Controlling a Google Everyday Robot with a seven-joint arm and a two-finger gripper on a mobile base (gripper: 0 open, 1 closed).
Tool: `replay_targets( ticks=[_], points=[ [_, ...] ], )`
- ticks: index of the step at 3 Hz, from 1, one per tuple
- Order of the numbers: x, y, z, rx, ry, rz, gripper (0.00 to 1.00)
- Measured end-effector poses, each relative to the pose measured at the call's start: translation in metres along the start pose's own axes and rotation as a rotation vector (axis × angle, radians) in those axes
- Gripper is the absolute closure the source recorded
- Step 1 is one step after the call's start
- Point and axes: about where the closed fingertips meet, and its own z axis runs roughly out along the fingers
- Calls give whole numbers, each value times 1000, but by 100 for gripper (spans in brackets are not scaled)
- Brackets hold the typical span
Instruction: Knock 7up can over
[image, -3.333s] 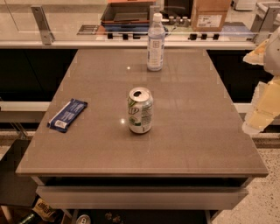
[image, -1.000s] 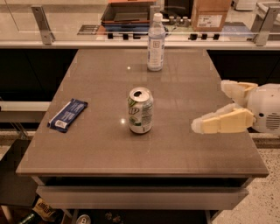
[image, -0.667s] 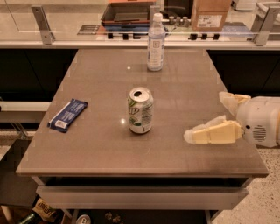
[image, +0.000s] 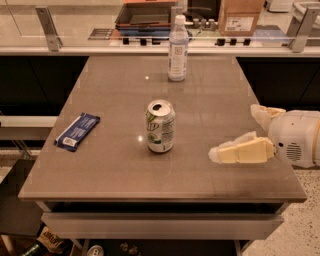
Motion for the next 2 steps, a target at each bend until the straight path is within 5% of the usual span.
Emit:
replay_targets(
  ticks=[1, 2],
  points=[
    [1, 3, 7, -36, -14, 19, 0],
    [3, 16, 18, -134, -96, 48, 0]
  ],
)
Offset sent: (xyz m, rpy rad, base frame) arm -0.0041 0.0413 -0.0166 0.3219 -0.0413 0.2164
